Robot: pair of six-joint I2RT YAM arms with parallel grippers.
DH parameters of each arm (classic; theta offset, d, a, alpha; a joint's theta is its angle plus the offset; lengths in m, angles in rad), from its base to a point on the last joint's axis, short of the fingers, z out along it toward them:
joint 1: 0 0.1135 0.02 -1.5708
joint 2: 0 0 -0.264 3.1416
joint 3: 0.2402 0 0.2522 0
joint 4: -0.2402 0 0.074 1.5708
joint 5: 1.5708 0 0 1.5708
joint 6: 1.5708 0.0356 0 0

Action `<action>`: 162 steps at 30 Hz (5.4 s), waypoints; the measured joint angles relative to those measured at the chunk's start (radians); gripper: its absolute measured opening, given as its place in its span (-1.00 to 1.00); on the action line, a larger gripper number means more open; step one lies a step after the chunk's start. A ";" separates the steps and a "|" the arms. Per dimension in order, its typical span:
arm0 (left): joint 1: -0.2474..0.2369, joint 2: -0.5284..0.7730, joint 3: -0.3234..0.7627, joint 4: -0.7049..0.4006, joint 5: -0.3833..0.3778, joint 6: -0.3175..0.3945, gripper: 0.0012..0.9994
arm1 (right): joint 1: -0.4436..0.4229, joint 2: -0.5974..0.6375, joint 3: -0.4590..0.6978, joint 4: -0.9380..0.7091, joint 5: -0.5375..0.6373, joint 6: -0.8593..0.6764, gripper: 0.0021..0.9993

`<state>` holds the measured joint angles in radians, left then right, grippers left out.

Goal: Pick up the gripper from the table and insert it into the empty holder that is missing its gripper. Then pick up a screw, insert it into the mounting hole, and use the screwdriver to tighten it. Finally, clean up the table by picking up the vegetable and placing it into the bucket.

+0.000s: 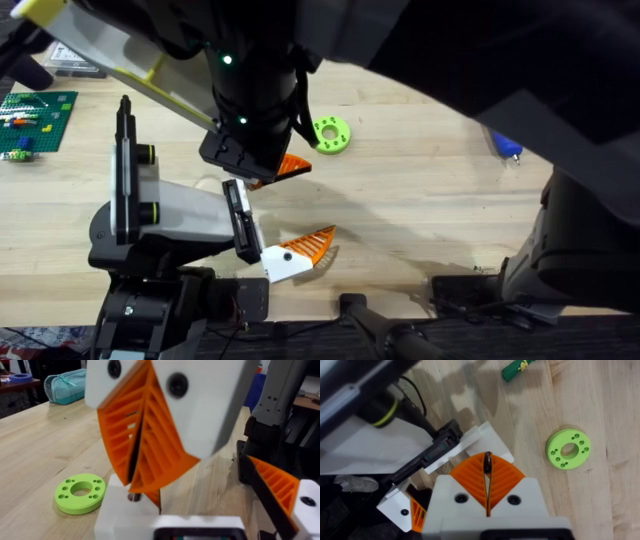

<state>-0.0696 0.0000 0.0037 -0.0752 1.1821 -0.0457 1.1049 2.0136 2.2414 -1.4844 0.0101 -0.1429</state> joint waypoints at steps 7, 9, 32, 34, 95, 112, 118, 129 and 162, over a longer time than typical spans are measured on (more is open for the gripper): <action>0.000 0.000 0.001 -0.011 0.000 0.000 0.98 | 0.000 0.000 0.000 -0.004 0.000 0.000 -0.99; 0.000 0.000 0.001 -0.011 0.000 0.000 0.98 | 0.000 0.000 0.000 -0.006 0.000 0.000 -0.99; 0.000 0.000 0.001 -0.011 0.000 0.000 0.98 | 0.000 0.000 0.002 -0.016 0.000 0.000 -0.99; 0.000 0.000 0.001 -0.011 0.000 0.000 0.98 | 0.000 0.000 0.008 -0.018 0.000 0.000 -0.99; 0.000 0.000 0.001 -0.011 0.000 0.000 0.98 | 0.000 0.059 0.090 -0.083 0.005 0.000 -0.98; 0.000 0.000 0.001 -0.014 0.000 0.000 0.98 | 0.000 0.078 0.090 -0.077 0.008 0.000 -0.98; 0.000 0.000 0.001 -0.014 0.000 0.000 0.98 | 0.000 0.079 0.090 -0.075 0.008 0.000 -0.98; 0.000 0.000 0.001 -0.015 0.000 0.000 0.98 | 0.000 0.079 0.090 -0.076 0.012 0.000 -0.10; 0.000 0.000 0.001 -0.025 -0.011 -0.008 0.98 | -0.027 0.079 0.092 -0.086 0.035 -0.011 0.99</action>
<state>-0.0692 0.0002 0.0044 -0.0998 1.1712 -0.0540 1.0781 2.0922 2.3329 -1.5703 0.0451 -0.1538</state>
